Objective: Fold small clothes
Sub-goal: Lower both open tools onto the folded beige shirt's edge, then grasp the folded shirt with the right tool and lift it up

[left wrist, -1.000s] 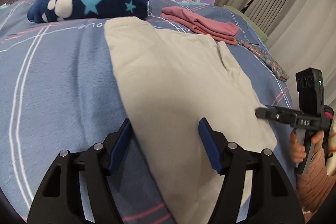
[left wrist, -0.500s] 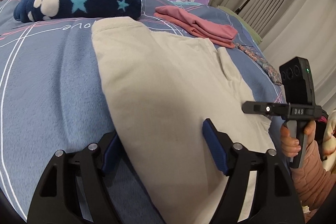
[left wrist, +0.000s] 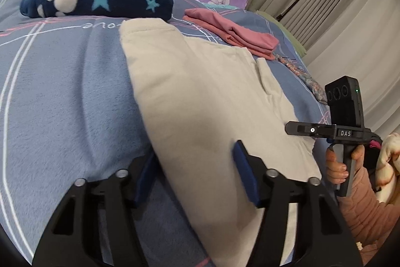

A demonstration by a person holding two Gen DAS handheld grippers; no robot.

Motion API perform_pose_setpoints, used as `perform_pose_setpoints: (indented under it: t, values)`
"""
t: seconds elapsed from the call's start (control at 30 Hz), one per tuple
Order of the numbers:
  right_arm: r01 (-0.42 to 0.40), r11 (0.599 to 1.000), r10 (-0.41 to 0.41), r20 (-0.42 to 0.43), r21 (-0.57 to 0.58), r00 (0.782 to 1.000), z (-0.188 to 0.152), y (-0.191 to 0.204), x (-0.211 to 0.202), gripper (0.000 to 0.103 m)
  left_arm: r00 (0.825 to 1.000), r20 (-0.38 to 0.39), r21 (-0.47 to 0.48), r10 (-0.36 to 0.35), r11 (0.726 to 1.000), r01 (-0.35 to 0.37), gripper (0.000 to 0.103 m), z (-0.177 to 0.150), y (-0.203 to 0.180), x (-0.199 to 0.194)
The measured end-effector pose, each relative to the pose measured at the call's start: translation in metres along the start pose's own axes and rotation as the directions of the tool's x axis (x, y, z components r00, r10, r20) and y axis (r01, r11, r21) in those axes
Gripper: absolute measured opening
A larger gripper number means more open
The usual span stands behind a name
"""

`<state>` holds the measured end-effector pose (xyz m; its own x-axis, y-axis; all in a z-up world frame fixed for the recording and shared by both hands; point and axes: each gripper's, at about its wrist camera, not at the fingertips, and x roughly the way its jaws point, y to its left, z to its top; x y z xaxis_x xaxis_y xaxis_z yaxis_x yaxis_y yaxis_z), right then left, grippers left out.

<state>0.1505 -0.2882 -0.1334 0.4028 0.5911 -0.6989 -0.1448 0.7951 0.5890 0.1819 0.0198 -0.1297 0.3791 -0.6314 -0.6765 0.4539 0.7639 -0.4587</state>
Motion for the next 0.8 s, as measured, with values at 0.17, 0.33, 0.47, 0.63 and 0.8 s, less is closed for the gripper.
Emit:
perform_pose_setpoints:
  t: [0.17,0.33,0.47,0.63,0.8]
  values:
    - [-0.013,1.0,0.013,0.004,-0.013,1.0,0.018,0.003,0.015,0.058,1.0,-0.002,0.009,0.005,1.0,-0.005,0.059,0.019,-0.003,0.02]
    - [0.013,0.999,-0.012,0.03,-0.039,0.999,0.025,0.01,0.027,0.058,0.999,0.012,0.036,0.046,0.998,-0.047,0.059,0.027,-0.013,0.034]
    - [0.088,0.992,-0.085,0.042,-0.091,0.996,0.022,0.022,0.03,0.055,0.999,0.025,0.026,0.025,0.999,-0.026,0.058,0.026,-0.009,0.033]
    - [0.227,0.961,-0.219,0.067,-0.16,0.973,0.017,0.044,0.029,0.041,0.997,0.029,0.041,0.078,0.996,-0.079,0.037,0.026,-0.016,0.028]
    - [0.325,0.918,-0.301,0.136,-0.228,0.944,0.011,0.08,0.015,0.022,0.989,0.06,0.128,0.136,0.981,-0.143,0.019,0.026,-0.043,0.012]
